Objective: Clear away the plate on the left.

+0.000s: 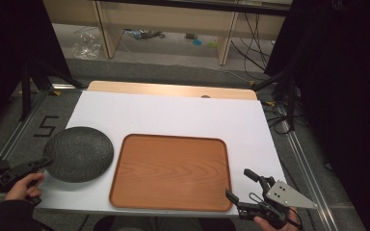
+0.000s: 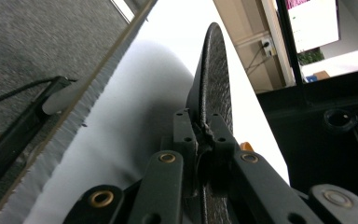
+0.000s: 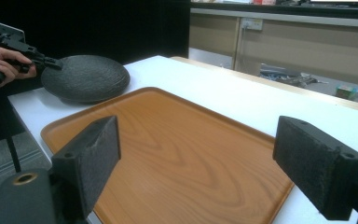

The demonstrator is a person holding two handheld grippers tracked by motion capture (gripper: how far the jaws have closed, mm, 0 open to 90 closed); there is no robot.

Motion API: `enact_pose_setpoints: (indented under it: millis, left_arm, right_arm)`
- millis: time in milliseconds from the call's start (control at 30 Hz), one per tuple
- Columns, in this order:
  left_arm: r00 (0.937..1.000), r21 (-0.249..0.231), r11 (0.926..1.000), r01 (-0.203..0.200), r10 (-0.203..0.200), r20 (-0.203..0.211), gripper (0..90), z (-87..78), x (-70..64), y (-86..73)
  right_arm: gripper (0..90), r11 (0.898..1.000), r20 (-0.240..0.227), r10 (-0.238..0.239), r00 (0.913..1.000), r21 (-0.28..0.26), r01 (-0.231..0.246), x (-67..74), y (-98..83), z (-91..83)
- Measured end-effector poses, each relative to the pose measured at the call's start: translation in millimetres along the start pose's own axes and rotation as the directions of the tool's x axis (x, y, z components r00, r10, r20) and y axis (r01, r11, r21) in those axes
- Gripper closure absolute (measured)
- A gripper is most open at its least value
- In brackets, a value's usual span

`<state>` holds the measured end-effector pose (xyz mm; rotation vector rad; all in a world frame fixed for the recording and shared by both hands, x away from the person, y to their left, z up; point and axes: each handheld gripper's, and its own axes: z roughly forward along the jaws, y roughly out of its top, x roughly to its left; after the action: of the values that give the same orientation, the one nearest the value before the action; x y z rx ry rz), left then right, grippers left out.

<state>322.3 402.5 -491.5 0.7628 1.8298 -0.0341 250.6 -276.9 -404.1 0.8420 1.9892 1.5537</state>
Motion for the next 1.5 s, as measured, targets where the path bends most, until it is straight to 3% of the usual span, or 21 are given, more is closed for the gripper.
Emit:
enact_pose_setpoints:
  millis: [33,133,200,367,500,600,633,700,767,867,933,1067,1200,1267,1300,1367,1433,1500]
  left_arm:
    - [0.9992,-0.009,0.9998,0.019,-0.019,0.034,85.2,-1.0,2.7,0.6]
    - [0.9997,-0.009,0.9998,0.017,-0.017,0.019,84.5,-2.4,0.9,1.1]
    - [0.9996,-0.004,0.9999,0.016,-0.016,0.025,84.1,-3.5,-0.2,2.1]
    - [0.9976,-0.023,0.9989,0.04,-0.038,0.057,84.5,-4.4,-1.9,1.6]
    - [0.9972,-0.016,0.9986,0.05,-0.049,0.056,84.4,-5.4,-4.7,0.7]
    - [0.9951,-0.01,0.9981,0.06,-0.059,0.079,84.4,-3.8,-7.7,-1.6]
    - [0.9946,-0.007,0.9984,0.056,-0.055,0.088,84.4,-1.6,-12.2,-3.7]
    - [0.9915,0.0,0.9975,0.07,-0.07,0.11,84.2,2.0,-16.0,-6.7]
    - [0.9882,0.015,0.9967,0.08,-0.081,0.13,84.2,5.5,-20.3,-10.0]
    - [0.9839,0.031,0.9975,0.064,-0.068,0.165,84.2,8.9,-28.4,-16.0]
    - [0.977,0.063,0.9965,0.055,-0.067,0.203,84.2,15.0,-38.7,-23.5]
    - [0.9707,0.098,0.9937,0.054,-0.075,0.228,84.3,22.6,-46.9,-33.0]
    - [0.97,0.128,0.9911,0.037,-0.066,0.234,83.8,28.6,-52.7,-39.6]
    - [0.9696,0.132,0.9903,0.042,-0.073,0.234,83.6,32.9,-56.4,-44.0]
    - [0.9698,0.164,0.986,0.028,-0.067,0.235,83.5,38.3,-59.5,-49.8]
    - [0.9626,0.183,0.983,0.017,-0.066,0.263,83.4,43.4,-63.1,-55.2]
    - [0.9637,0.198,0.9802,0.001,-0.054,0.261,83.4,47.3,-67.9,-60.6]
    - [0.9623,0.2,0.9797,0.02,-0.073,0.262,83.3,49.8,-70.6,-63.7]
  right_arm:
    - [16.0,1.0,-0.007,0.003,1.0,-0.018,-0.003,0.2,-0.7,1.7]
    - [16.0,1.0,-0.005,0.007,1.0,-0.023,-0.007,0.5,-0.9,1.9]
    - [16.0,1.0,-0.001,0.0,1.0,-0.001,0.0,-0.2,0.0,0.1]
    - [16.1,1.0,-0.008,0.005,1.0,-0.014,-0.005,0.3,-0.8,1.4]
    - [16.0,1.0,-0.006,0.007,1.0,-0.028,-0.007,0.6,-0.9,2.5]
    - [16.0,1.0,-0.007,0.006,1.0,-0.028,-0.006,0.7,-0.9,2.3]
    - [16.0,1.0,0.0,0.0,1.0,0.001,0.0,0.2,0.0,-0.1]
    - [16.0,1.0,-0.009,0.003,1.0,-0.014,-0.003,0.2,-0.8,1.6]
    - [16.0,1.0,-0.006,0.003,1.0,-0.019,-0.003,0.2,-0.4,1.8]
    - [16.0,1.0,-0.001,0.003,1.0,-0.014,-0.003,0.4,-0.7,1.8]
    - [16.0,1.0,0.0,-0.002,1.0,-0.001,0.002,-0.1,0.1,0.2]
    - [16.0,1.0,0.002,-0.003,1.0,-0.003,0.003,-0.2,-0.3,-0.4]
    - [16.0,1.0,0.006,0.0,1.0,0.003,0.0,-0.4,-0.3,-0.4]
    - [16.0,1.0,0.002,0.024,0.9997,0.016,-0.024,1.2,-0.1,-1.2]
    - [16.0,1.0,-0.003,0.024,0.9997,0.013,-0.024,1.2,-0.4,-0.1]
    - [16.0,1.0,0.001,0.003,1.0,0.015,-0.003,0.4,-0.3,0.3]
    - [16.0,1.0,0.002,0.003,1.0,0.01,-0.003,0.4,-0.1,0.6]
    - [16.0,1.0,-0.005,0.002,1.0,0.011,-0.002,0.3,-0.4,1.1]
